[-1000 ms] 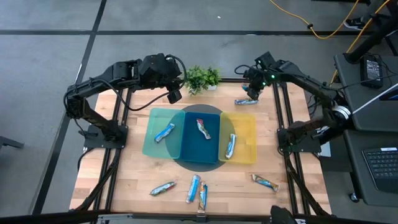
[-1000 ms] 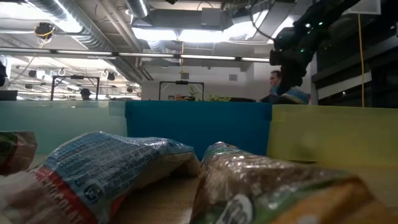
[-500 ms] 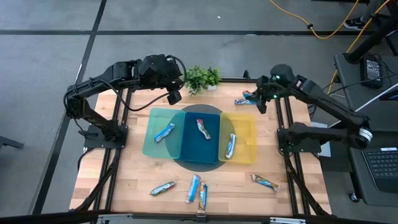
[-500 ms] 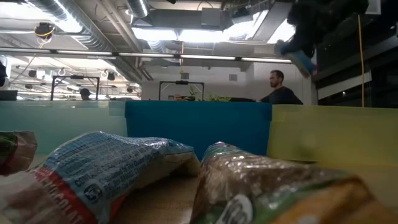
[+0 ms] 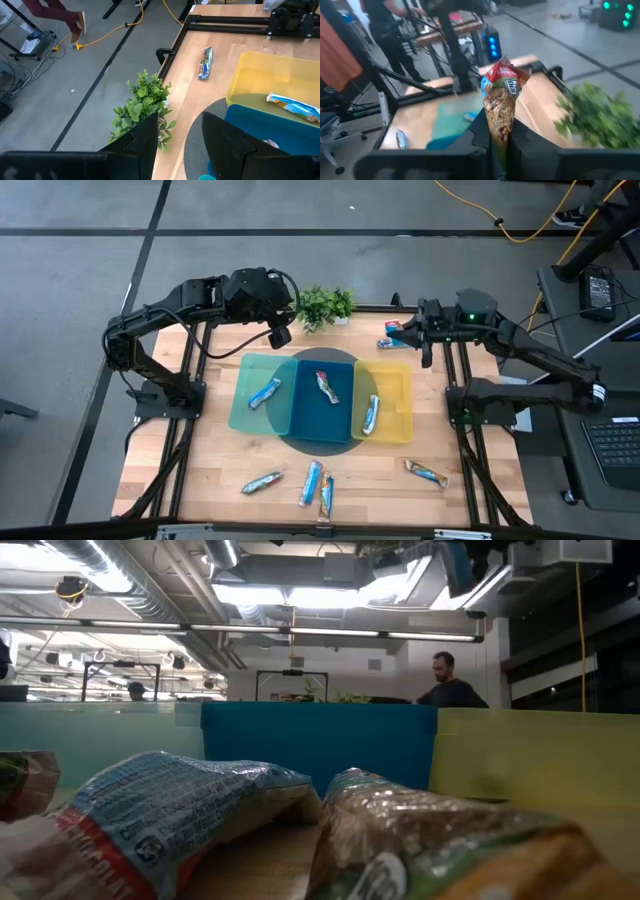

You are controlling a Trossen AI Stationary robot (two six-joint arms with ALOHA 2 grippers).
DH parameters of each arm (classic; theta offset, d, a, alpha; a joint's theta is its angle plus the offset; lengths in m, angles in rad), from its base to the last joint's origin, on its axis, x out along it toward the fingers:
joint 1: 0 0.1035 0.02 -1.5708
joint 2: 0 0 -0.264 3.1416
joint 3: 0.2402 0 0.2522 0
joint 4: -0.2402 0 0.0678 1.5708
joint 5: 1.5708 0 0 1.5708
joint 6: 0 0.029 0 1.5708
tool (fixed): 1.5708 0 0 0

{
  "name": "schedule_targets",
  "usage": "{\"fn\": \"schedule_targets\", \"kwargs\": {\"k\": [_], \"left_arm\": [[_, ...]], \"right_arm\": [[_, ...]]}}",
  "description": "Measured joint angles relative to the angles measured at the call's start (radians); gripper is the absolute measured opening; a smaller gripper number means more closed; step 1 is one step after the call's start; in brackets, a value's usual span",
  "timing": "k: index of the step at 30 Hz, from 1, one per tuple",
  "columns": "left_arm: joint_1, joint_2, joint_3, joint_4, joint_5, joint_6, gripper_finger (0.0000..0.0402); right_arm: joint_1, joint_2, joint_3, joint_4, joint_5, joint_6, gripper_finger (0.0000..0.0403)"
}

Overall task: Pick and place Granola Bars by type
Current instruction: Put the red granola bar into the blue bin

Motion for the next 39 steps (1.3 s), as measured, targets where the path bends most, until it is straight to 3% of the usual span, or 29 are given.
{"fn": "schedule_targets", "kwargs": {"k": [8, 17, 26, 31, 35, 39], "left_arm": [[0.0, 0.0, 0.0, 0.0, 0.016, 0.001, 0.0143], [0.0, 0.0, 0.0, 0.0, 0.015, 0.001, 0.0143], [0.001, -0.02, 0.0, -0.001, 0.008, 0.022, 0.0143], [0.002, -0.062, 0.0, -0.001, -0.045, 0.034, 0.0143], [0.002, -0.102, 0.0, 0.0, -0.047, 0.035, 0.0143], [0.002, -0.13, 0.0, 0.0, -0.047, 0.034, 0.0143]], "right_arm": [[0.056, 0.078, 0.04, 0.083, 0.019, -0.026, 0.0021], [0.119, 0.278, 0.22, 0.094, 0.016, -0.164, 0.0015], [0.131, 0.443, 0.337, -0.027, -0.032, -0.207, 0.0019], [0.153, 0.514, 0.348, -0.076, -0.031, -0.209, 0.0016], [0.178, 0.58, 0.349, -0.106, 0.0, -0.213, 0.0029], [0.207, 0.64, 0.349, -0.107, 0.001, -0.238, 0.0018]]}}
